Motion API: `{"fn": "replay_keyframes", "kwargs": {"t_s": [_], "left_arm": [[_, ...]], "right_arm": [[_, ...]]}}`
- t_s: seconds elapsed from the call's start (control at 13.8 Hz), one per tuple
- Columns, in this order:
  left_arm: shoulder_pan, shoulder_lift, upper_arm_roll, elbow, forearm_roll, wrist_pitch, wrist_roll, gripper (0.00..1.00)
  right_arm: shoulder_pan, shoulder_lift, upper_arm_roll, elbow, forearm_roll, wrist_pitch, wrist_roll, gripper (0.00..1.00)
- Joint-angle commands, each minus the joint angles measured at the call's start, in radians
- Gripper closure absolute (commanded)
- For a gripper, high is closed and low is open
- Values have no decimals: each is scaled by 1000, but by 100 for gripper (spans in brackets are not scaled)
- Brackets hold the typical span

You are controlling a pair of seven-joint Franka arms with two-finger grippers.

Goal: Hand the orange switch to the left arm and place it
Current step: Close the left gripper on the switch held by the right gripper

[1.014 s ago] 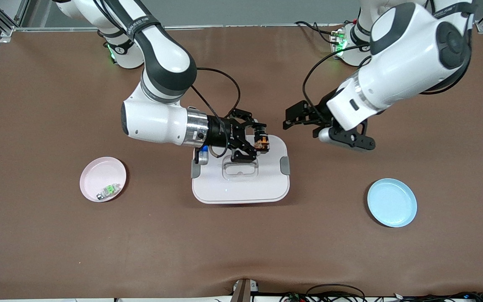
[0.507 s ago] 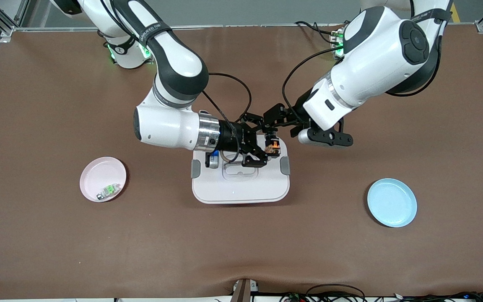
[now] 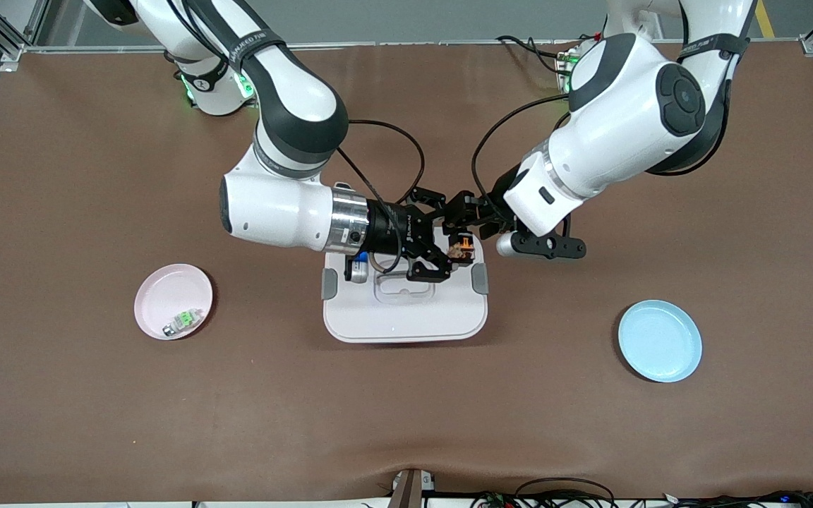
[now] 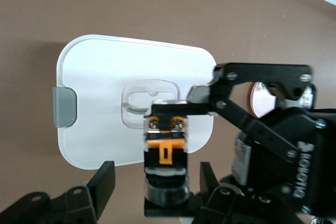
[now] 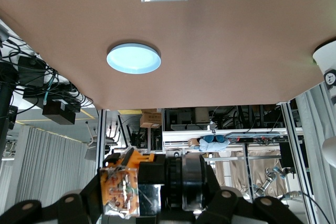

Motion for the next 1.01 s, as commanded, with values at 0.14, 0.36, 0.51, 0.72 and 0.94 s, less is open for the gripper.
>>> {"fn": "replay_keyframes", "kwargs": {"t_s": [0.14, 0.36, 0.51, 0.72, 0.94], "left_arm": [[-3, 25, 1, 16, -5, 62, -7, 40], [-2, 22, 1, 16, -9, 65, -8, 83], [-2, 22, 1, 16, -8, 65, -7, 100], [1, 19, 2, 16, -3, 64, -5, 100], [13, 17, 2, 13, -3, 48, 0, 100]], "right_arm": [[10, 24, -12, 72, 0, -2, 64, 100], [11, 27, -13, 72, -2, -2, 66, 100], [11, 34, -13, 72, -2, -1, 66, 100], [11, 39, -13, 72, -2, -2, 66, 100], [11, 39, -12, 70, -2, -1, 67, 22]]}}
